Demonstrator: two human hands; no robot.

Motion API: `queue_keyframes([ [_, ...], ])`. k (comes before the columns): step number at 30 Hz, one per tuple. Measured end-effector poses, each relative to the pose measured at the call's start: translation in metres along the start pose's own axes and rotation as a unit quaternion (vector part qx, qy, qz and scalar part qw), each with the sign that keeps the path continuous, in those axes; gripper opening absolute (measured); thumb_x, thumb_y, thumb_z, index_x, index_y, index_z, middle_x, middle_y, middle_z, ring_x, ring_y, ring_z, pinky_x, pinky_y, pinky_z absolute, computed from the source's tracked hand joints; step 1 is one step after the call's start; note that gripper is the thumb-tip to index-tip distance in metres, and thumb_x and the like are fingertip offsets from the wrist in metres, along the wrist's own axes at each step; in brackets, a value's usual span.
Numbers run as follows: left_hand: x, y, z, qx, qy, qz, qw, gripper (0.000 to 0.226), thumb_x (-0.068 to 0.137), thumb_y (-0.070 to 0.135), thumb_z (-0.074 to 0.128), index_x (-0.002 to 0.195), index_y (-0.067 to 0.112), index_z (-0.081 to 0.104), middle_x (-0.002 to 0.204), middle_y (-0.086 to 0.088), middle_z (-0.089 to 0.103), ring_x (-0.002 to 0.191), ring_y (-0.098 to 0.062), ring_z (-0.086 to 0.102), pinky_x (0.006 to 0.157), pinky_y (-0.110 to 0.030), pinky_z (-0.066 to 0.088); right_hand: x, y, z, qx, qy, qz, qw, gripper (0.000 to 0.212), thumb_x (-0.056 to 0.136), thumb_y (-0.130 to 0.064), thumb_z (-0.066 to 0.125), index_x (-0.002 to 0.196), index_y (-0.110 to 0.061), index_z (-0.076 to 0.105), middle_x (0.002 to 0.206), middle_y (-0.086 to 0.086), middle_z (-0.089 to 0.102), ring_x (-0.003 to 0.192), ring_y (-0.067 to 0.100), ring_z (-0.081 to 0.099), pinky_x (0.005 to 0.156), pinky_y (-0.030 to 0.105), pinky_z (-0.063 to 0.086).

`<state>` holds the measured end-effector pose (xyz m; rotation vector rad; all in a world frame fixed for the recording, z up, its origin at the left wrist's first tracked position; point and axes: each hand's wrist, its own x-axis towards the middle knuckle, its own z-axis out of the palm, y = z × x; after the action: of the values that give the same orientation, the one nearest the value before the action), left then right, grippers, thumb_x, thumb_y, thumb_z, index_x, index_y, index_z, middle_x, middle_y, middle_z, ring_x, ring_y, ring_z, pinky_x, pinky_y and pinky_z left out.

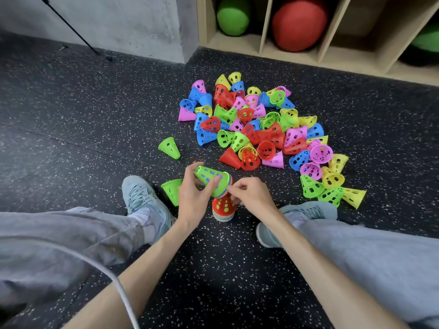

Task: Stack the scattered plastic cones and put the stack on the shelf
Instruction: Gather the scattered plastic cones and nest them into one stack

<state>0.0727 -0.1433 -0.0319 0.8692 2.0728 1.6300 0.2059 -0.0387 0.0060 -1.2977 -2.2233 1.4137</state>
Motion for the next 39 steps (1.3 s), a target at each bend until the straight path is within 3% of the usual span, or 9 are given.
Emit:
queue_keyframes([
  [3,-0.003,-0.007,0.001,0.040,-0.034,0.016,0.998,0.045,0.092,0.047,0.069,0.132,0.042,0.050,0.081,0.012,0.057,0.078,-0.017,0.054,0.069,-0.032,0.045,-0.003,0.009,0.001,-0.014,-0.030,0.031,0.999,0.024,0.090,-0.036,0.072,0.075,-0.017,0.074,0.069,-0.005,0.075,0.068,0.011,0.073,0.080,0.041,0.061],
  [8,-0.009,-0.020,0.003,0.088,-0.082,0.018,0.993,0.036,0.097,0.046,0.063,0.130,0.046,0.049,0.089,0.009,0.062,0.081,-0.018,0.053,0.070,-0.034,0.044,-0.007,0.023,0.007,-0.064,-0.051,0.059,0.995,0.025,0.090,-0.036,0.070,0.077,-0.015,0.074,0.071,-0.001,0.076,0.070,0.017,0.073,0.078,0.040,0.060],
  [13,-0.011,-0.026,0.011,0.139,-0.132,0.021,0.981,0.038,0.092,0.044,0.071,0.125,0.049,0.052,0.105,0.017,0.066,0.103,-0.011,0.052,0.082,-0.031,0.045,-0.008,0.035,0.007,-0.085,-0.052,0.074,0.992,0.025,0.092,-0.038,0.067,0.078,-0.018,0.073,0.072,-0.003,0.075,0.069,0.017,0.073,0.073,0.036,0.058],
  [20,-0.014,-0.037,0.026,0.169,-0.135,0.023,0.976,0.041,0.088,0.036,0.078,0.125,0.041,0.061,0.108,0.019,0.065,0.103,-0.010,0.046,0.083,-0.026,0.043,-0.006,0.045,0.006,-0.028,-0.019,0.083,0.996,0.011,0.091,-0.032,0.067,0.086,-0.024,0.072,0.072,-0.006,0.075,0.067,0.014,0.073,0.075,0.036,0.060],
  [26,-0.011,-0.038,0.028,0.187,-0.140,0.030,0.972,0.041,0.086,0.032,0.081,0.122,0.037,0.061,0.105,0.023,0.063,0.099,-0.008,0.043,0.080,-0.007,0.034,-0.004,0.055,0.012,-0.024,-0.042,0.080,0.996,0.009,0.093,-0.032,0.064,0.093,-0.027,0.071,0.079,-0.006,0.076,0.069,0.014,0.073,0.077,0.037,0.059],
  [32,-0.009,-0.039,0.025,0.188,-0.160,0.040,0.968,0.042,0.086,0.035,0.080,0.121,0.040,0.058,0.108,0.029,0.060,0.102,0.003,0.044,0.082,-0.009,0.034,0.003,0.057,0.017,-0.005,-0.035,0.072,0.997,0.008,0.093,-0.029,0.063,0.091,-0.025,0.070,0.077,-0.006,0.076,0.066,0.012,0.072,0.077,0.040,0.060],
  [36,-0.010,-0.040,0.024,0.178,-0.164,0.035,0.970,0.040,0.086,0.039,0.078,0.121,0.041,0.059,0.111,0.028,0.063,0.105,-0.002,0.048,0.085,-0.014,0.037,0.004,0.059,0.017,0.010,-0.026,0.066,0.997,0.009,0.092,-0.027,0.063,0.088,-0.025,0.070,0.075,-0.007,0.075,0.064,0.012,0.072,0.077,0.041,0.059],
  [39,-0.011,-0.043,0.023,0.161,-0.155,0.030,0.974,0.030,0.090,0.054,0.065,0.118,0.046,0.059,0.111,0.030,0.064,0.109,-0.003,0.051,0.089,-0.021,0.043,0.006,0.061,0.017,0.015,-0.021,0.067,0.997,0.009,0.094,-0.026,0.063,0.089,-0.025,0.070,0.075,-0.009,0.075,0.064,0.012,0.072,0.077,0.039,0.059],
])
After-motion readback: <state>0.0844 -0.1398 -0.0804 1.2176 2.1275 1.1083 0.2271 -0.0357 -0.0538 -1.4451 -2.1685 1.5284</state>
